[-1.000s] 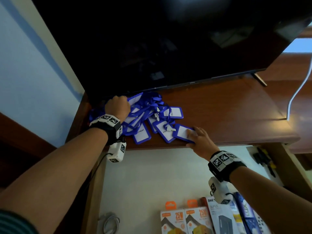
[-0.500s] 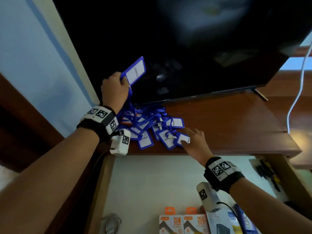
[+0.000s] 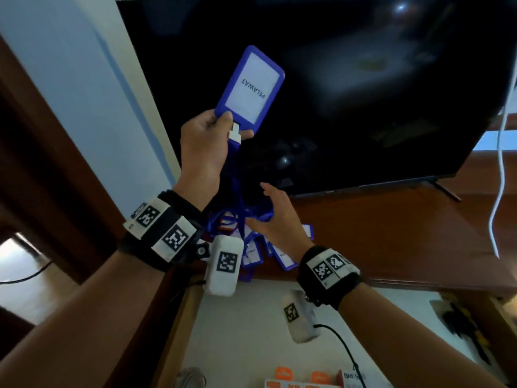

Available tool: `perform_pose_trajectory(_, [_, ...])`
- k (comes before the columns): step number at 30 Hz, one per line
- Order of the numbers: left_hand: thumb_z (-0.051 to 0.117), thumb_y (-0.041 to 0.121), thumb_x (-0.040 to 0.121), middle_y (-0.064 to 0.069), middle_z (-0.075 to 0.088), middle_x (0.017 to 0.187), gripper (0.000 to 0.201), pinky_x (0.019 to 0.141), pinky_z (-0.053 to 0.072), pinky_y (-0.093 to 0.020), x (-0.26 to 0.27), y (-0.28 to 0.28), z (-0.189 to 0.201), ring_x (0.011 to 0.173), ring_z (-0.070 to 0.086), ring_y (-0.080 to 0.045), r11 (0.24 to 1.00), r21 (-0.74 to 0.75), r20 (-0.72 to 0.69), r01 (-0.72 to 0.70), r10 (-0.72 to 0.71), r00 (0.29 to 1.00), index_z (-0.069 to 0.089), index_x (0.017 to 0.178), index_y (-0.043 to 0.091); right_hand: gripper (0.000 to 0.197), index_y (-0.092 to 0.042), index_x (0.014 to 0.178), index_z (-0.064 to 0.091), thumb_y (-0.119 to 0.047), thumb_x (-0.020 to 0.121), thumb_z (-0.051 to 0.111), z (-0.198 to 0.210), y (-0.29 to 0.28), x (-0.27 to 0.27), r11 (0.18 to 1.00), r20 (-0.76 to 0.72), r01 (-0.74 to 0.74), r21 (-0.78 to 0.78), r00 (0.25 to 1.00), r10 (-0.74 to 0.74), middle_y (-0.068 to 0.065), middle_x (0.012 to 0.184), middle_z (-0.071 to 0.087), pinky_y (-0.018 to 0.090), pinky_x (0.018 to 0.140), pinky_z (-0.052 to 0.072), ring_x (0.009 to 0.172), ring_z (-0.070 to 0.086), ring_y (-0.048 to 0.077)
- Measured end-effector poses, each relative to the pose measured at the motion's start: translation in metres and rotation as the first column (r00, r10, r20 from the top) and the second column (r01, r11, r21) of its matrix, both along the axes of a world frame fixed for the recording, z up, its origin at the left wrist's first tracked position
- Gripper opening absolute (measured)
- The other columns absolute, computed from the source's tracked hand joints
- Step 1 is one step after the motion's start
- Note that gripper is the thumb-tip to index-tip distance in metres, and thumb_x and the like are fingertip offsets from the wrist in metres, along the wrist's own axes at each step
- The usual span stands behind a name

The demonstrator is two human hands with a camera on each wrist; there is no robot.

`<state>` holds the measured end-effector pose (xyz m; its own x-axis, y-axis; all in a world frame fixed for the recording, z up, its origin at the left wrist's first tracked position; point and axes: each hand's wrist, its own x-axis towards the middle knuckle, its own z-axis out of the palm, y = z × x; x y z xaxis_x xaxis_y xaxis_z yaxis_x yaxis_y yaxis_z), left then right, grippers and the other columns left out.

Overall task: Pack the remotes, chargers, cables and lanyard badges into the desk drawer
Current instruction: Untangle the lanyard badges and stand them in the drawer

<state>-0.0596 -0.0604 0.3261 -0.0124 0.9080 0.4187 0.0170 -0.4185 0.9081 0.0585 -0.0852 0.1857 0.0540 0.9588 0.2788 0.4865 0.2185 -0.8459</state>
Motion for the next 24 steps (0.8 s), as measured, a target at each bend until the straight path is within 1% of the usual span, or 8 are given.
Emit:
perform_pose_trajectory(3, [0.049, 0.012, 0.098, -0.007, 0.069, 0.084, 0.017, 0.077, 0.058, -0.045, 0.004, -0.021, 0.01, 0.083, 0.073, -0.021, 1.0, -0.03, 0.07, -0.001, 0.003, 0.998, 0.061, 0.091, 0.002, 0.055, -0.016, 0.134, 0.05, -0.015, 0.083, 0.071, -0.001, -0.001, -0.015, 0.964, -0.013, -0.219, -0.149, 0.975, 0.22, 0.005, 0.123, 0.058, 0.022, 0.078, 0.046, 0.107, 0.056, 0.011])
perform_pose_trajectory(6, [0.05, 0.01, 0.097, -0.003, 0.068, 0.079, 0.016, 0.066, 0.057, -0.033, -0.002, -0.037, 0.011, 0.079, 0.073, -0.019, 0.997, -0.036, 0.088, -0.063, 0.066, 0.994, 0.061, 0.087, 0.005, 0.012, 0.001, 0.095, 0.066, -0.005, 0.09, 0.057, -0.016, -0.016, -0.02, 0.9, -0.119, -0.347, -0.265, 0.938, 0.326, 0.0, 0.07, 0.066, 0.02, 0.051, 0.043, 0.056, 0.055, 0.012])
perform_pose_trajectory(7, [0.05, 0.01, 0.097, -0.002, 0.068, 0.077, 0.017, 0.066, 0.057, -0.033, -0.006, -0.042, 0.008, 0.078, 0.073, -0.019, 0.995, -0.046, 0.091, -0.086, 0.089, 0.992, 0.061, 0.084, 0.006, 0.015, -0.002, 0.085, 0.065, -0.008, 0.093, 0.054, -0.018, -0.026, -0.019, 0.881, -0.18, -0.372, -0.293, 0.926, 0.331, -0.006, 0.058, 0.062, 0.019, 0.046, 0.039, 0.049, 0.05, 0.012])
perform_pose_trajectory(13, [0.053, 0.016, 0.095, -0.01, 0.073, 0.071, 0.018, 0.079, 0.057, -0.047, -0.03, -0.069, -0.058, 0.074, 0.071, -0.024, 0.965, -0.212, -0.089, -0.152, 0.136, 0.987, 0.068, 0.085, 0.014, 0.031, -0.01, 0.112, 0.061, -0.033, 0.093, 0.055, -0.028, -0.07, 0.006, 0.9, -0.561, -0.343, -0.27, 0.815, 0.142, 0.006, 0.099, 0.073, 0.021, 0.053, 0.039, 0.06, 0.054, 0.011])
perform_pose_trajectory(16, [0.052, 0.011, 0.095, -0.004, 0.067, 0.058, 0.02, 0.062, 0.053, -0.026, -0.032, -0.087, -0.094, 0.054, 0.064, -0.012, 0.951, -0.305, -0.273, -0.05, -0.036, 0.961, 0.065, 0.081, 0.014, 0.042, -0.021, 0.113, 0.056, -0.039, 0.076, 0.064, -0.03, -0.085, 0.022, 0.922, -0.713, -0.317, -0.223, 0.698, 0.068, -0.002, 0.099, 0.071, 0.028, 0.057, 0.039, 0.068, 0.057, 0.015])
perform_pose_trajectory(18, [0.051, 0.007, 0.096, -0.001, 0.065, 0.056, 0.018, 0.061, 0.049, -0.021, -0.034, -0.097, -0.116, 0.053, 0.062, -0.011, 0.932, -0.357, -0.398, 0.06, -0.21, 0.893, 0.065, 0.087, 0.012, 0.035, -0.021, 0.112, 0.058, -0.034, 0.081, 0.065, -0.031, -0.097, 0.032, 0.949, -0.756, -0.271, -0.162, 0.652, 0.058, 0.001, 0.098, 0.066, 0.03, 0.06, 0.042, 0.075, 0.058, 0.018])
perform_pose_trajectory(21, [0.049, 0.011, 0.098, 0.005, 0.066, 0.058, 0.016, 0.065, 0.047, -0.02, -0.04, -0.104, -0.143, 0.057, 0.062, -0.01, 0.884, -0.445, -0.504, 0.144, -0.38, 0.776, 0.065, 0.098, 0.012, 0.03, -0.008, 0.114, 0.059, -0.023, 0.087, 0.063, -0.035, -0.113, 0.045, 0.955, -0.699, -0.185, -0.233, 0.715, -0.032, 0.011, 0.105, 0.067, 0.033, 0.068, 0.046, 0.089, 0.061, 0.025])
perform_pose_trajectory(24, [0.049, 0.013, 0.098, 0.004, 0.065, 0.064, 0.014, 0.07, 0.048, -0.022, -0.046, -0.1, -0.154, 0.061, 0.061, -0.009, 0.87, -0.467, -0.573, 0.159, -0.435, 0.695, 0.063, 0.098, 0.016, 0.014, -0.006, 0.095, 0.065, -0.014, 0.084, 0.067, -0.042, -0.122, 0.047, 0.912, -0.508, -0.137, -0.387, 0.857, -0.087, 0.01, 0.095, 0.072, 0.035, 0.068, 0.047, 0.084, 0.063, 0.029])
